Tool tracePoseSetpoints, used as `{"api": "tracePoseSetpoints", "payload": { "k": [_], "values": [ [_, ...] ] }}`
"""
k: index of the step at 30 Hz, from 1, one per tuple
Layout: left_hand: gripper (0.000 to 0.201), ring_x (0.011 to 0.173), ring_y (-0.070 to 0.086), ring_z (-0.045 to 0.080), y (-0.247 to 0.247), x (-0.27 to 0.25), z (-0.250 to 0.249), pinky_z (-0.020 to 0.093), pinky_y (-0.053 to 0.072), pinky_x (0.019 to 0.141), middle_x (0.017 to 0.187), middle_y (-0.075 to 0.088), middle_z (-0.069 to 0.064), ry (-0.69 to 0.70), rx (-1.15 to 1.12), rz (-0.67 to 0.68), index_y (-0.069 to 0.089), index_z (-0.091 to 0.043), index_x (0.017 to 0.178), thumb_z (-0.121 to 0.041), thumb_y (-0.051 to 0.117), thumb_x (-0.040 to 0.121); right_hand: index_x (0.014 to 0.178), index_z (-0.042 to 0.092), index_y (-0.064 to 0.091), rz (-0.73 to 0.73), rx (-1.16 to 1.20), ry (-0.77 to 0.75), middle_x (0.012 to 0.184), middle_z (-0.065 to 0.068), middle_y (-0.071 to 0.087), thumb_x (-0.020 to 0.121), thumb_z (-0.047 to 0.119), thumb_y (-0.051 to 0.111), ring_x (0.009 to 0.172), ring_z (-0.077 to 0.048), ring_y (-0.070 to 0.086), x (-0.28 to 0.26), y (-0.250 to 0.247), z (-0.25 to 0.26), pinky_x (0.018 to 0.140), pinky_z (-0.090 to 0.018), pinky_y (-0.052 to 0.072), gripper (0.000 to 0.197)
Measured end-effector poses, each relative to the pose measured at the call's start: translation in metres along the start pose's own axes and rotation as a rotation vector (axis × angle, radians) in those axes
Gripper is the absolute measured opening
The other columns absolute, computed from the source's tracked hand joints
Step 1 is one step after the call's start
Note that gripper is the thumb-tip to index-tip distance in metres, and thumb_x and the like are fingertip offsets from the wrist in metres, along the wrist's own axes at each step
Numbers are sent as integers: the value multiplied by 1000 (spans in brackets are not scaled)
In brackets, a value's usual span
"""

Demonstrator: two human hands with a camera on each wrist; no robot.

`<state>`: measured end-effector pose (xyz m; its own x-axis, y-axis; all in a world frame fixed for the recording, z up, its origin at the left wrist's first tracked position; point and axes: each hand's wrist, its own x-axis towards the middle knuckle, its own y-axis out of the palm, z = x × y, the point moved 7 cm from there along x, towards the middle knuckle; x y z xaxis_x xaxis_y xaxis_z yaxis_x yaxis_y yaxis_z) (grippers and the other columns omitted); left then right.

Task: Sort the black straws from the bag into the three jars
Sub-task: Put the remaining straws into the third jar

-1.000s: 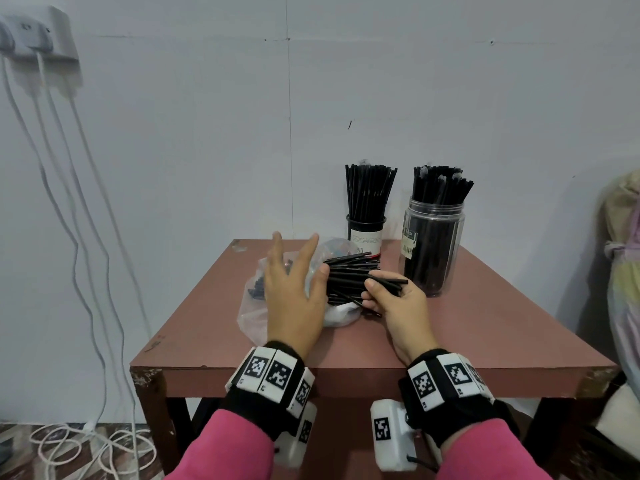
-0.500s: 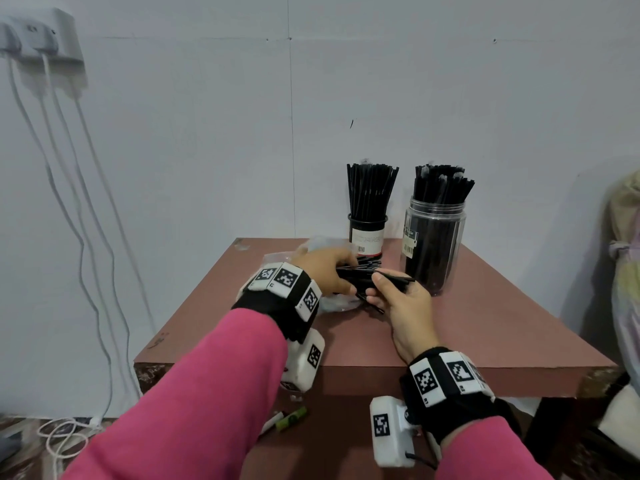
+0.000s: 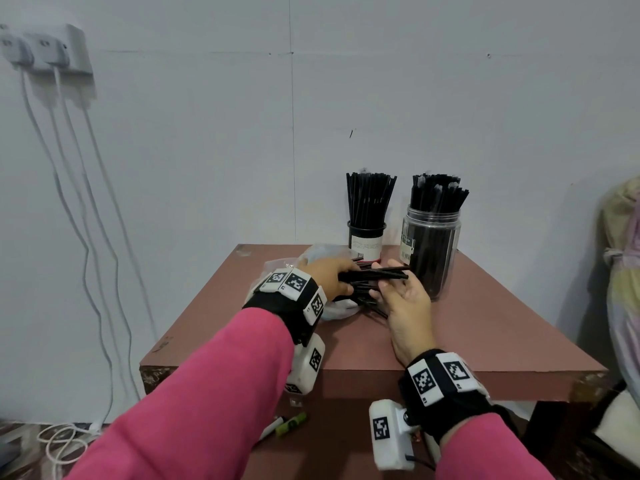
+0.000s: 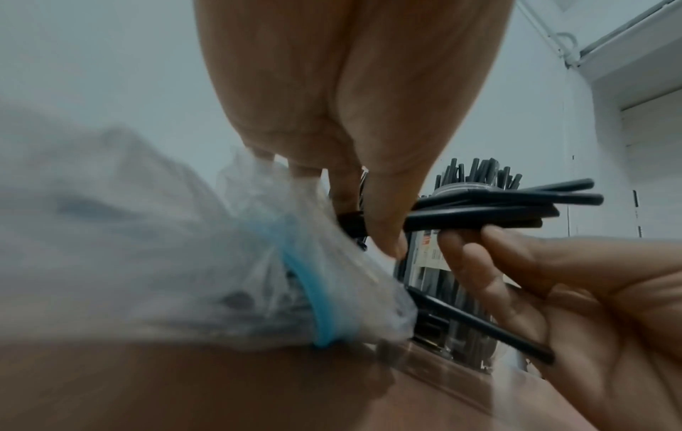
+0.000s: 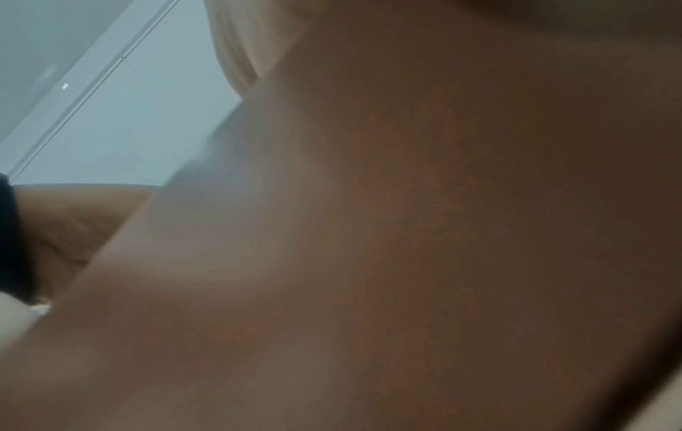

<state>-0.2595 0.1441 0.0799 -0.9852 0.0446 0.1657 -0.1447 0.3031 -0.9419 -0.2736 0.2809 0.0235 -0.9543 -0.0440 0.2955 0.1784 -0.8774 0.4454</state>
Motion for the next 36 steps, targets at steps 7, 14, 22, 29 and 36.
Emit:
{"api": "tracePoseSetpoints", "payload": {
  "k": [7, 14, 22, 29, 36],
  "values": [
    [29, 120, 52, 21, -9, 0, -2, 43, 24, 113, 123, 62, -1, -70, 53, -41, 56, -27, 128, -30, 48, 100, 134, 8, 49, 0, -121, 22, 123, -5, 61, 87, -23, 39, 115, -19, 58, 5, -2, 12, 94, -34, 52, 57],
    [21, 107, 57, 17, -16, 2, 6, 33, 40, 96, 95, 54, -10, -50, -75, -167, 63, -27, 116, -29, 56, 97, 107, 24, 55, 308, -904, 97, 84, 1, 61, 74, -7, 69, 77, -10, 59, -9, -7, -5, 68, -20, 44, 48],
    [29, 117, 55, 24, -4, 5, -6, 33, 37, 104, 121, 62, 4, -27, -6, 15, 58, -15, 126, -15, 52, 98, 89, 18, 73, -24, -303, -5, 85, -9, 73, 83, -4, 67, 87, -31, 70, 6, -4, 6, 81, -49, 57, 23],
    [51, 99, 66, 28, -11, -15, -19, 41, 49, 91, 106, 69, 16, 416, -295, -230, 64, 2, 115, -29, 72, 75, 109, 7, 67, 76, -57, 63, 97, -12, 71, 84, -1, 69, 82, -15, 69, 5, 36, -2, 79, -30, 56, 27],
    [25, 108, 59, 22, -3, 3, 19, 25, 39, 89, 116, 64, 4, -117, -73, -2, 58, -15, 120, -16, 57, 95, 92, -4, 60, -137, -263, -167, 63, -6, 59, 94, 17, 60, 40, -3, 48, 20, 10, 47, 45, -17, 42, 21]
  ]
}}
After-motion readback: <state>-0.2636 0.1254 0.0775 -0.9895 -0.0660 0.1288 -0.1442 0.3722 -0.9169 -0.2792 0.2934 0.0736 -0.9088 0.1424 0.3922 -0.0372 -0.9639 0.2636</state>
